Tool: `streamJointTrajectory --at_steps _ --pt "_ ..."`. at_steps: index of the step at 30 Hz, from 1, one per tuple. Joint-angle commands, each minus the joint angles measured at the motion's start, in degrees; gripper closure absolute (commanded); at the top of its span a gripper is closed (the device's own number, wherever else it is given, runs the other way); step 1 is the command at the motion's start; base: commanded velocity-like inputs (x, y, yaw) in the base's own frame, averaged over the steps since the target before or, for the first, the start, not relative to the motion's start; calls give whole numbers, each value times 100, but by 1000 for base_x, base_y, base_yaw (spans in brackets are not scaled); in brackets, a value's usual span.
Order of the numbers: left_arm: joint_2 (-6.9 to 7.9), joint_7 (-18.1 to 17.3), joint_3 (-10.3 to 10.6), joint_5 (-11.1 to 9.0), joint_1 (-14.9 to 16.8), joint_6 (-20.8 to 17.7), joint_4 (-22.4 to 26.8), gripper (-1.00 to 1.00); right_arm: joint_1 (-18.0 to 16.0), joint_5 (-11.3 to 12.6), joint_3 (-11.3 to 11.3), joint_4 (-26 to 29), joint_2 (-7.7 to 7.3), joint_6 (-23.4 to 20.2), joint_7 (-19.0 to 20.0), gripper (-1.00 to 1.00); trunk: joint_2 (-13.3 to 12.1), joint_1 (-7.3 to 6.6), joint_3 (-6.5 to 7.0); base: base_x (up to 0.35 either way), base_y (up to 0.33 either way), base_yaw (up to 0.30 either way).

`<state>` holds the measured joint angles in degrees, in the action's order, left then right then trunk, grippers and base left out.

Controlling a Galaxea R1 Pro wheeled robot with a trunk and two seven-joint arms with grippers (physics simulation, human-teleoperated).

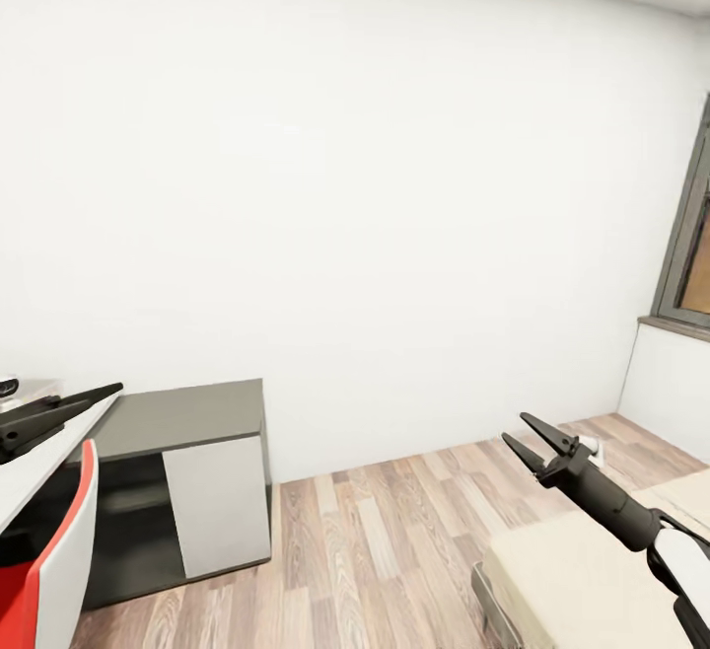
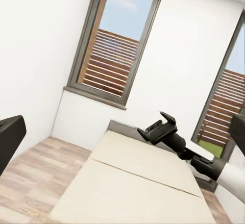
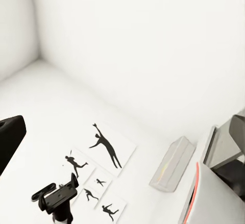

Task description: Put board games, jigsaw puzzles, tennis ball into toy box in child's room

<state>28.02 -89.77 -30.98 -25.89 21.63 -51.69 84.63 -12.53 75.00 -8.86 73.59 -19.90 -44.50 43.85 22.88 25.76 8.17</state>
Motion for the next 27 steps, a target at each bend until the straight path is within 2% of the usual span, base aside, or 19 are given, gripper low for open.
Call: streamJointTrajectory --at_steps 1,12,15,17,21,22,24,26,27 --pt "2 -23 -3 5 0 -61 0 -100 -4 17 2 -7 0 -32 -1 -100 4 2 1 -1 0 -272" --pt "2 -23 -4 5 -1 -59 0 -100 -4 16 21 -30 -2 200 -1 -100 4 2 36 0 0 -272" --pt "2 -23 -2 5 0 -61 -1 -100 -4 1 46 -23 -4 211 -113 -100 4 2 45 0 0 -272" --pt "2 -23 -2 5 0 -61 -1 -100 -4 -39 56 -16 -3 180 -527 -100 4 2 51 0 0 -272" --pt "-4 -23 2 10 0 -54 -5 -100 -7 -148 151 39 8 106 -2131 -100 4 2 55 0 0 -252" --pt "-7 -23 0 16 0 -57 -6 -100 -26 -159 241 65 10 91 -2514 -100 4 2 56 0 0 -141" --pt "-11 -23 1 38 0 -63 -10 -100 -65 -171 436 119 11 85 -3002 -100 4 2 56 0 0 -92" --pt "-17 -23 41 137 0 -69 -13 -100 -121 -181 644 225 12 90 -3393 -100 4 2 56 0 0 -41" --pt "-21 -23 131 275 1 -73 -14 -100 -162 -187 772 308 12 98 -3633 -100 4 2 56 0 0 -19"
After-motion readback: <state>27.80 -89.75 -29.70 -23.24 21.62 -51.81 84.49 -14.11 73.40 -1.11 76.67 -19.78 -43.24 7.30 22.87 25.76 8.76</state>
